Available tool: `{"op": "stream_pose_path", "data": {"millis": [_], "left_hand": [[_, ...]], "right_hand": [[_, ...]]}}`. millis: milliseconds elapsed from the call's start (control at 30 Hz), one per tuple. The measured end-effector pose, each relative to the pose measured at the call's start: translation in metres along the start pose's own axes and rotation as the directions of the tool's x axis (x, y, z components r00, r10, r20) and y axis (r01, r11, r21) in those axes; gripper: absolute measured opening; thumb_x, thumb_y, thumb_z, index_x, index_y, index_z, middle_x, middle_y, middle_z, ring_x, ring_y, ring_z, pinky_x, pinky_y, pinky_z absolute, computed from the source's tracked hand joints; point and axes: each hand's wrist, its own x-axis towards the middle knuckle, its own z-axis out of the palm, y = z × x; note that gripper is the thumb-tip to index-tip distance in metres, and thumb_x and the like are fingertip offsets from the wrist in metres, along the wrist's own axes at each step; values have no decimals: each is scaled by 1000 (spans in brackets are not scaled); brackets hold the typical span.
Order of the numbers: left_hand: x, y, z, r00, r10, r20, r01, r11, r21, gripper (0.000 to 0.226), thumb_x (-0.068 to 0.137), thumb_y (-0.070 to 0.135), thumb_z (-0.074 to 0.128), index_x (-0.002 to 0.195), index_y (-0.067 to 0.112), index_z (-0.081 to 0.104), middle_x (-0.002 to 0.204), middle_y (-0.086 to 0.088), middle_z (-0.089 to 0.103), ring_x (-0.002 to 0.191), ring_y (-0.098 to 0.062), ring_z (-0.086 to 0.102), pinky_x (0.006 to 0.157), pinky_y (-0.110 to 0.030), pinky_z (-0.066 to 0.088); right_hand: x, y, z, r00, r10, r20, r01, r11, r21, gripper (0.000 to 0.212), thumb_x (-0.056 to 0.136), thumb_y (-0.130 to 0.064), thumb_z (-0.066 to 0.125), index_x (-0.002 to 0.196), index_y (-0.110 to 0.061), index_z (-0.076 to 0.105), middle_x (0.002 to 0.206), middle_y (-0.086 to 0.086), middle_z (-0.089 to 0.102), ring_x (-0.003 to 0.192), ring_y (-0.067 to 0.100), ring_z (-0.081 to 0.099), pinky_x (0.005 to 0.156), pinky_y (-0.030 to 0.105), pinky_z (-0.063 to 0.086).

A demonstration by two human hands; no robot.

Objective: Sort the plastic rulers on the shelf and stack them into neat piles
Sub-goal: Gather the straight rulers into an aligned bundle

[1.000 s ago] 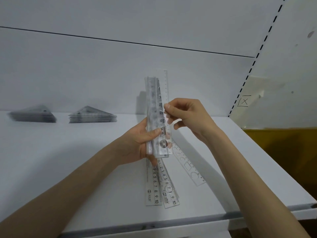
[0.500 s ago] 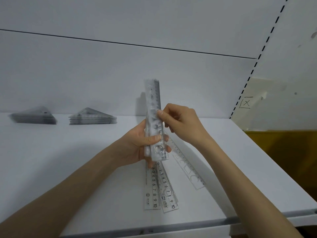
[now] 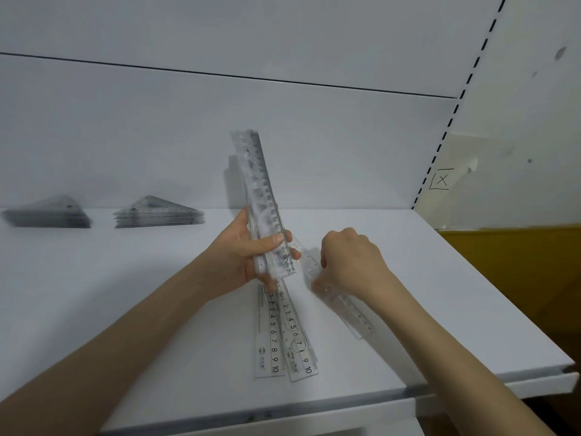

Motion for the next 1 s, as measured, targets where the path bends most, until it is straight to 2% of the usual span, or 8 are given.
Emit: {"op": "stream_pose_path", "data": {"millis": [233, 333, 433, 533, 667, 733, 833, 1000], "left_hand": [[-2, 0, 1, 1000, -17, -3, 17, 1000, 0, 56, 76, 5, 62, 125, 23, 40, 89, -8, 62, 83, -32, 68, 38, -33, 49], [-3, 2, 3, 1000, -18, -4, 18, 1000, -2, 55, 76, 5, 62, 124, 22, 41, 88, -7, 63, 82, -32, 68, 37, -33, 49], [-2, 2, 4, 1000, -14, -4, 14, 1000, 3, 55, 76, 5, 62, 124, 22, 41, 87, -7, 63, 81, -32, 68, 37, -32, 49], [-3, 1, 4, 1000, -10, -6, 10, 1000, 4, 55, 76, 5, 62, 124, 22, 41, 88, -8, 63, 82, -33, 68, 37, -33, 49], [-4, 2, 3, 1000, -6, -4, 6, 1000, -9, 53, 77, 5, 61, 124, 22, 41, 88, -8, 63, 83, -32, 68, 38, -32, 49], [-3, 2, 4, 1000, -2, -2, 1, 1000, -11, 53, 78, 4, 60, 124, 20, 40, 87, -8, 63, 82, -32, 68, 38, -32, 49], [-4, 2, 4, 1000, 0, -5, 0, 1000, -9, 53, 77, 5, 60, 124, 19, 40, 86, -8, 64, 81, -32, 69, 36, -32, 48], [-6, 1, 4, 1000, 4, -4, -4, 1000, 0, 53, 77, 6, 61, 124, 19, 40, 86, -7, 65, 81, -33, 68, 36, -32, 48]], "right_hand": [[14, 9, -2, 980, 51, 194, -85, 982, 170, 42, 64, -19, 77, 55, -11, 37, 59, 4, 36, 54, 19, 37, 47, 23, 27], [21, 15, 1, 969, 28, 246, -102, 950, 295, 18, 64, -14, 74, 66, -4, 59, 61, 5, 56, 61, 18, 51, 59, 24, 41], [25, 19, 1, 957, 34, 288, -139, 926, 350, 26, 65, -14, 78, 85, 0, 70, 61, 1, 60, 61, 16, 53, 65, 25, 43], [24, 20, 2, 970, 52, 237, -123, 947, 297, 23, 61, -18, 76, 76, -4, 67, 61, 1, 59, 60, 17, 53, 60, 25, 41], [13, 9, -2, 998, 50, 41, -49, 999, -13, 26, 66, -22, 73, 87, -11, 63, 85, 2, 58, 75, 24, 56, 65, 25, 41], [8, 4, -2, 1000, -11, -25, 7, 991, -133, 17, 75, -21, 66, 76, -12, 52, 77, 2, 45, 74, 27, 48, 66, 26, 37], [7, 1, 7, 991, -75, -110, 46, 968, -247, 34, 83, -18, 55, 63, -14, 28, 67, 0, 29, 73, 28, 42, 58, 24, 28], [11, 7, 17, 977, -86, -193, 33, 964, -262, 35, 86, -16, 47, 64, -14, 20, 65, -1, 27, 57, 24, 33, 48, 26, 14]]}}
